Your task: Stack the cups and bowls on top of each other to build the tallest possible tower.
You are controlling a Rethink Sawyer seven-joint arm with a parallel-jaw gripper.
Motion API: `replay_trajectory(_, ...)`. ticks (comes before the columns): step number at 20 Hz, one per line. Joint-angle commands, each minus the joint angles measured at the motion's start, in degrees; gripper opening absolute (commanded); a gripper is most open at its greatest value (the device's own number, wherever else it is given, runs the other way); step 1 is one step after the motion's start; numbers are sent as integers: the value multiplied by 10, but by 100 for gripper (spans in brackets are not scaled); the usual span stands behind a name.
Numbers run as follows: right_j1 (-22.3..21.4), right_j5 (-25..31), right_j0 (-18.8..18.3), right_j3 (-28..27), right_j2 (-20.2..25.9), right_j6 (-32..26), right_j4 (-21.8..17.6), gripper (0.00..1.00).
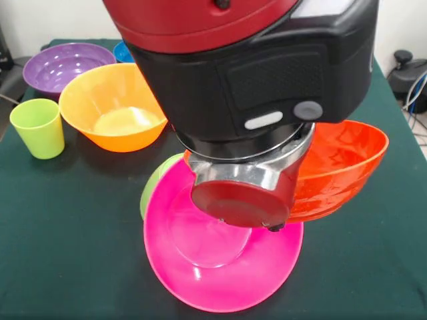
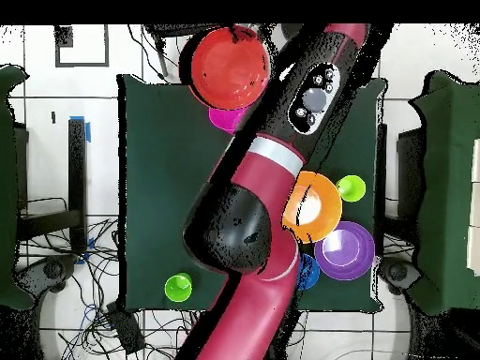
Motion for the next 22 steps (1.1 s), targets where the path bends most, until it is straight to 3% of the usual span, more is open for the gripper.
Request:
replay_trajectory(1,1,-195,59,40,107,-262,-226,0)
replay_trajectory(12,19,-232,80,31,192,-207,-327,0)
replay_trajectory(22,25,-227,80,19,193,-191,-330,0)
